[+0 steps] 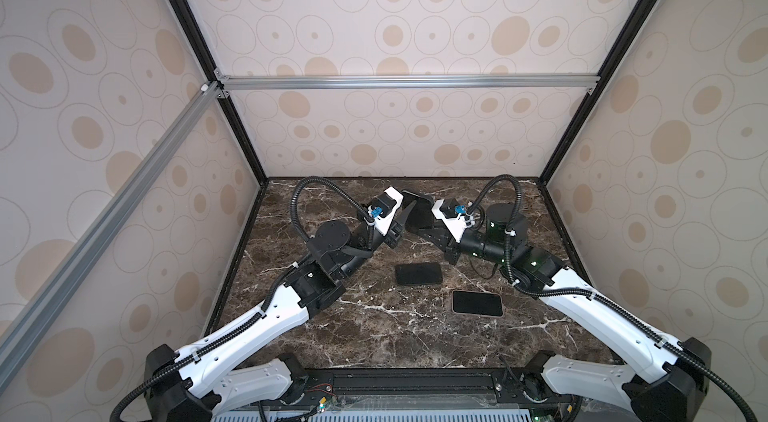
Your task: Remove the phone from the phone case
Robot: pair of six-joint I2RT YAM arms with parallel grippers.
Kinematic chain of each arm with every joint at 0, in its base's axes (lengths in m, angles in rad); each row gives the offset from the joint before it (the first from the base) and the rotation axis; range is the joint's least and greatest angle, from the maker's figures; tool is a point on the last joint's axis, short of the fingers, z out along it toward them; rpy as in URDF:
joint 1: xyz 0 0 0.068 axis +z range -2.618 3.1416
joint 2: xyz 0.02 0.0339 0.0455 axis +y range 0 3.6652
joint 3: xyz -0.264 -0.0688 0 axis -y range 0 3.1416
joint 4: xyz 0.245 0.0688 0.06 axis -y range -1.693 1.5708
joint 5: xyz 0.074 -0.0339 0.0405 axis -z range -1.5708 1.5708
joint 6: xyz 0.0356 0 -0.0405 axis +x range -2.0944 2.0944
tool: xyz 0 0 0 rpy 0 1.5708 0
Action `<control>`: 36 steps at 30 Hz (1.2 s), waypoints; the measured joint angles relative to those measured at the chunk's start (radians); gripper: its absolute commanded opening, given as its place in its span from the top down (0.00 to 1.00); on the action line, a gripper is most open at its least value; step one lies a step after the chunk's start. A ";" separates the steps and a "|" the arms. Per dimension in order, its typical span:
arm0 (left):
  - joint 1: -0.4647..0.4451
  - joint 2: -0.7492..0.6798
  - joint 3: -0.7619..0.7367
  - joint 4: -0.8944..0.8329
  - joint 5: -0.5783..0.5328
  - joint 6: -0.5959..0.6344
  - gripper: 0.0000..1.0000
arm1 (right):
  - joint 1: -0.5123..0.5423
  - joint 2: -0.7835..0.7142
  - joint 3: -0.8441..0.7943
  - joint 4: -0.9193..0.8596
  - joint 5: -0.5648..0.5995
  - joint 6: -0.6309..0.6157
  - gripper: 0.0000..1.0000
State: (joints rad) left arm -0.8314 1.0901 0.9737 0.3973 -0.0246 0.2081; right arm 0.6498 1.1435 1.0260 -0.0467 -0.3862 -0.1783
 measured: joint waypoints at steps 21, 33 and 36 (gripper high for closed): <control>0.000 0.000 -0.001 0.001 -0.004 0.003 0.69 | 0.002 0.005 0.008 -0.026 0.000 -0.013 1.00; 0.000 -0.001 -0.001 -0.001 0.007 0.002 0.71 | 0.002 0.006 0.016 -0.045 -0.005 -0.029 1.00; 0.002 -0.002 -0.001 -0.003 0.018 0.002 0.72 | -0.001 0.006 0.016 -0.045 -0.010 -0.038 1.00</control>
State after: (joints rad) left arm -0.8299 1.0882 0.9730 0.3939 -0.0063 0.2104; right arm 0.6491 1.1500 1.0424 -0.0921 -0.3962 -0.2165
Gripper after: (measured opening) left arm 0.285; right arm 0.117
